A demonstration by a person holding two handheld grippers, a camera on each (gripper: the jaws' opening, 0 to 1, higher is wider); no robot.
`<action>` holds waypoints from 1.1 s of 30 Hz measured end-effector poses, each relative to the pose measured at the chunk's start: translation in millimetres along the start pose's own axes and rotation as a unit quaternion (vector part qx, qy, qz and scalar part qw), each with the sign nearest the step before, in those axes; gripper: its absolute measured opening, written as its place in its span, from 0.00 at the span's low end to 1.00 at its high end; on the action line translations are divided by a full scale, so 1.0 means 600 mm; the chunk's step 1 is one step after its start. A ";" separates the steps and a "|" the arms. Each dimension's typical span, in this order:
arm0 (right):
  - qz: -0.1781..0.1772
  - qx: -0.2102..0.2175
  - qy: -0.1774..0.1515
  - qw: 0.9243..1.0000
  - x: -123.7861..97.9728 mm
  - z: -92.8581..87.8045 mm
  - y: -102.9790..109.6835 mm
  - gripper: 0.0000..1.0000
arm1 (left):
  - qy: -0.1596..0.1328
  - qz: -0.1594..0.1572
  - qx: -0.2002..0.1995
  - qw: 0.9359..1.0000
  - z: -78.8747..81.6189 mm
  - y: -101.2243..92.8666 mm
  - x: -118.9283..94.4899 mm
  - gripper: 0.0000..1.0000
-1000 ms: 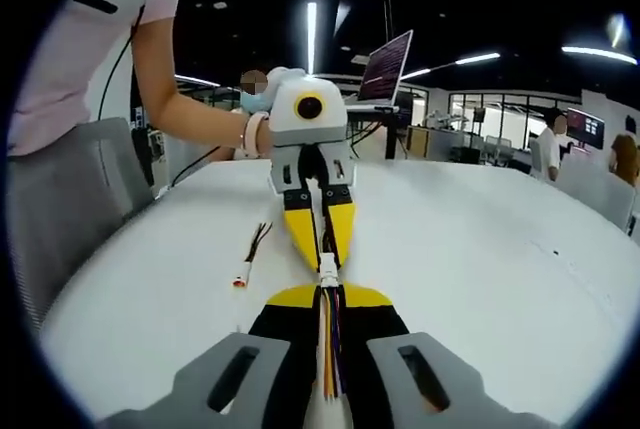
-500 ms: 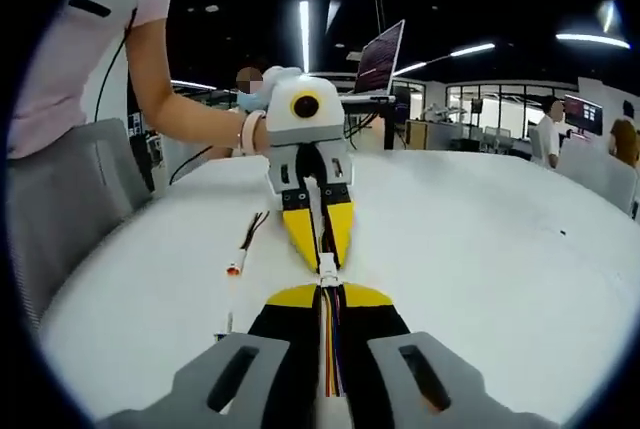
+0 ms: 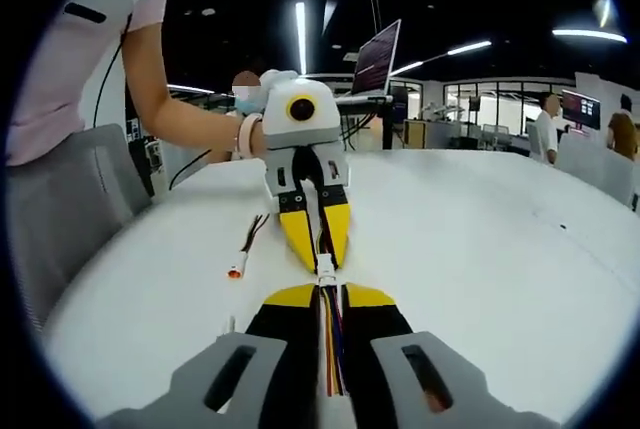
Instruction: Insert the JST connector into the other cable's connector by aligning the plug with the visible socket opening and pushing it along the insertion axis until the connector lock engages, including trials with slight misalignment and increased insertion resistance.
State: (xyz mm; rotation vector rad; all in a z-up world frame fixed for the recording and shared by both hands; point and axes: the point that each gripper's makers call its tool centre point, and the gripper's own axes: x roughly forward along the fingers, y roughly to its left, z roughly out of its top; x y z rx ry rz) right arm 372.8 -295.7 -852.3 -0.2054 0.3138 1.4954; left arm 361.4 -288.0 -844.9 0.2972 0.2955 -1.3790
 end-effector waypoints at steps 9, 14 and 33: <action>-0.011 0.029 -0.027 0.999 -0.009 0.018 -0.007 0.11 | 0.002 0.000 -0.021 1.000 -0.001 0.000 0.000 0.05; -0.012 0.025 -0.032 0.999 -0.015 0.032 0.001 0.09 | 0.007 0.004 -0.019 1.000 0.000 0.001 -0.004 0.06; 0.007 0.020 -0.012 1.000 -0.051 0.037 0.077 0.10 | -0.010 -0.001 0.002 1.000 0.045 -0.043 -0.037 0.06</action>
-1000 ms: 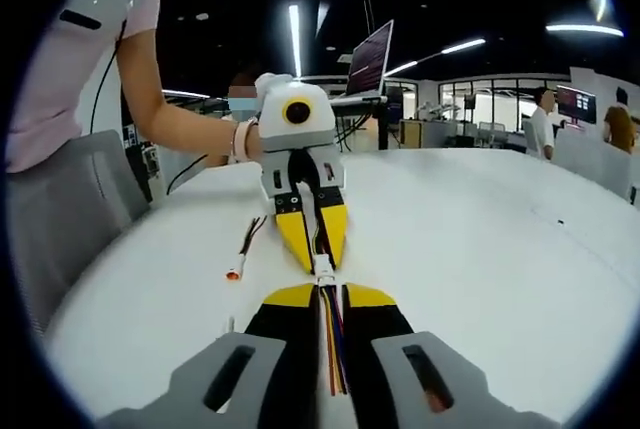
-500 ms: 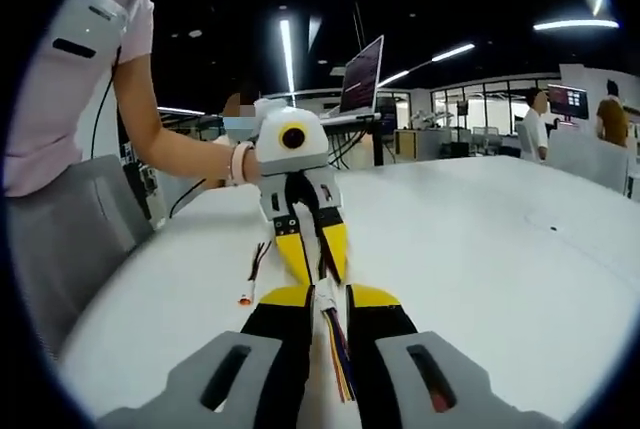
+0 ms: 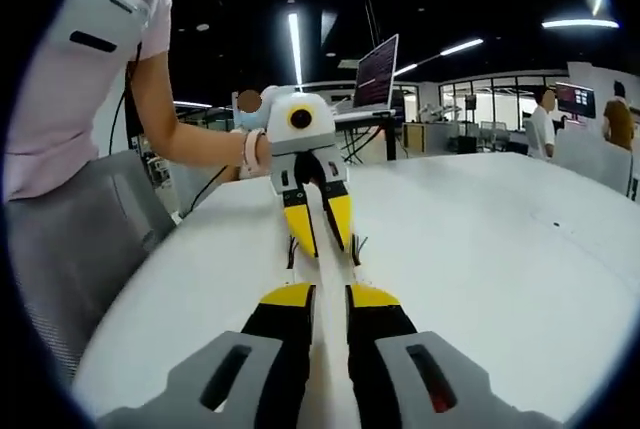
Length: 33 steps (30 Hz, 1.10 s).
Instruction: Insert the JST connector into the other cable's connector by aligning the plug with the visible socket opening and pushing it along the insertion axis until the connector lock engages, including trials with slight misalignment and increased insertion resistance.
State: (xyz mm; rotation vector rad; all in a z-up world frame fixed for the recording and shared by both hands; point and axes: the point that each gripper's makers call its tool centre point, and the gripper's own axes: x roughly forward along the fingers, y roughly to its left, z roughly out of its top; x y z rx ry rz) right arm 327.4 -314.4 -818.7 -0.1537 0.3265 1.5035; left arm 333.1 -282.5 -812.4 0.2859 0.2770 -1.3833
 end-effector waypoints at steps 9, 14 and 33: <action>0.011 0.011 0.017 1.000 -0.005 -0.019 0.020 0.10 | -0.003 0.008 -0.017 1.000 -0.007 -0.021 -0.012 0.07; 0.012 0.009 0.030 0.999 -0.010 -0.034 0.026 0.10 | -0.001 0.011 -0.031 0.999 -0.023 -0.035 -0.013 0.07; 0.013 -0.039 0.051 0.998 -0.007 -0.062 0.036 0.11 | 0.002 -0.001 -0.027 1.000 -0.041 -0.055 -0.001 0.06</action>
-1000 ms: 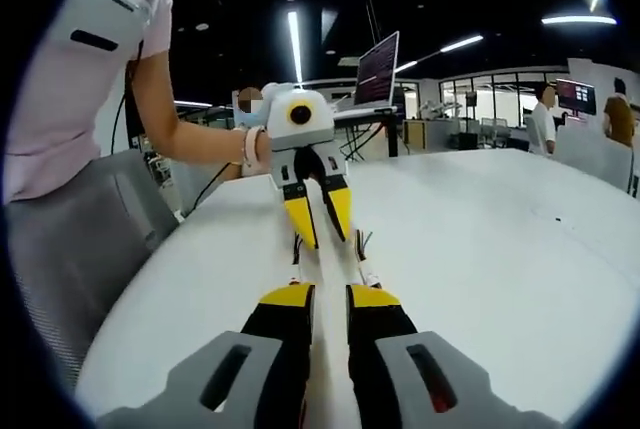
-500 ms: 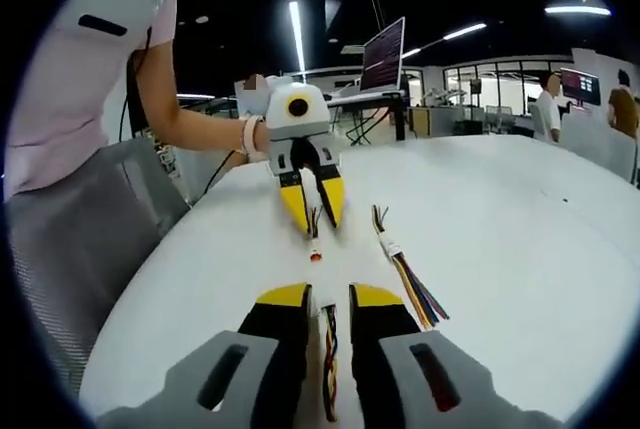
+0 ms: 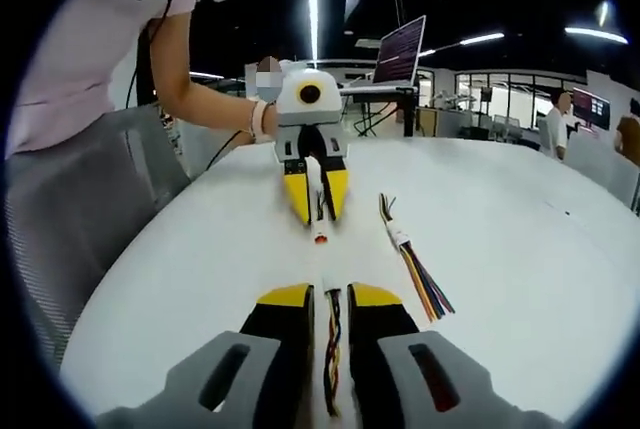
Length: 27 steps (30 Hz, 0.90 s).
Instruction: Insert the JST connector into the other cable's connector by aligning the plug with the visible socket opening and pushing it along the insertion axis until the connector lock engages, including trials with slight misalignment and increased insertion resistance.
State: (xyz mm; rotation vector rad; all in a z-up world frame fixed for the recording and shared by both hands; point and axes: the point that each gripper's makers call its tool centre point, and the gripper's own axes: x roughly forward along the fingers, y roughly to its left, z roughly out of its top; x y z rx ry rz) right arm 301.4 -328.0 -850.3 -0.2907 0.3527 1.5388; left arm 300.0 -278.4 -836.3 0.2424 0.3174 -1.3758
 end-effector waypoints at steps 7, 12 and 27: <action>-0.003 -0.006 -0.004 1.000 0.003 0.004 0.001 0.13 | 0.003 -0.004 0.008 1.000 -0.008 -0.005 0.003 0.06; -0.012 -0.002 -0.009 1.000 0.003 0.005 -0.004 0.09 | -0.001 0.001 0.016 1.000 -0.008 0.000 0.002 0.05; -0.034 -0.007 -0.022 0.999 0.003 0.009 -0.006 0.05 | -0.023 0.009 -0.010 1.000 -0.014 -0.004 0.002 0.01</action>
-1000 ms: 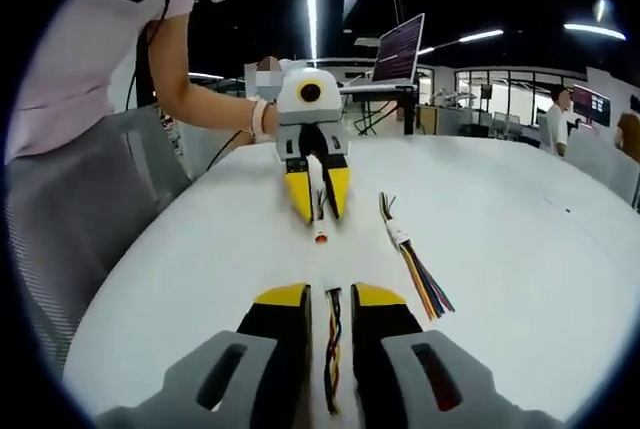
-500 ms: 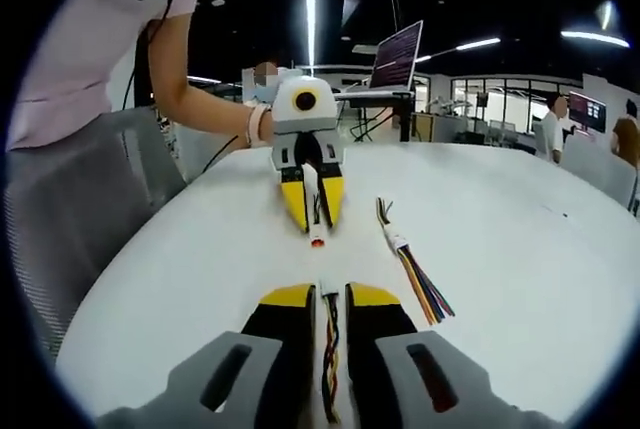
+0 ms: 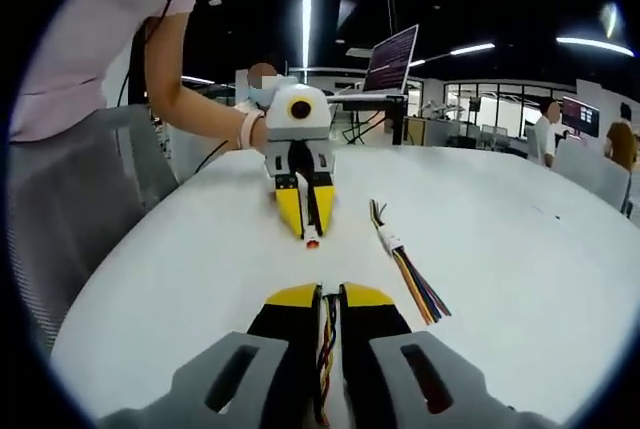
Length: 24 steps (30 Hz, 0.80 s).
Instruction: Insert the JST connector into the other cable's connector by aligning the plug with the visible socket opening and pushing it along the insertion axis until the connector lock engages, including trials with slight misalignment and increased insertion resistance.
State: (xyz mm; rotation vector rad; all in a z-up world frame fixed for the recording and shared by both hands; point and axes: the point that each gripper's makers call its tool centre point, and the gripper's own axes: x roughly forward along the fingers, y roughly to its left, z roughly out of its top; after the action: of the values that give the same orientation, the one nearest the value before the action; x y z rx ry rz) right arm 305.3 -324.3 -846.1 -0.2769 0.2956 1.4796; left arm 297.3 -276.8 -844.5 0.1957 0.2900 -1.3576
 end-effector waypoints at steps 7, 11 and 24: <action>-0.002 0.006 -0.005 1.000 -0.001 0.001 0.001 0.04 | -0.011 0.004 -0.008 1.000 0.001 0.000 0.000 0.01; 0.000 0.000 -0.004 1.000 0.000 0.002 0.002 0.04 | -0.012 0.006 -0.010 1.000 0.003 0.001 0.001 0.01; 0.006 0.012 0.007 1.000 0.003 0.007 0.007 0.03 | -0.008 0.005 -0.016 1.000 0.011 -0.001 -0.005 0.00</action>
State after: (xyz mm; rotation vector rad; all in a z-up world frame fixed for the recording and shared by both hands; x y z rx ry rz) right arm 301.1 -320.5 -842.8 -0.2676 0.3267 1.4865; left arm 296.9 -276.4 -837.3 0.1585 0.2971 -1.3421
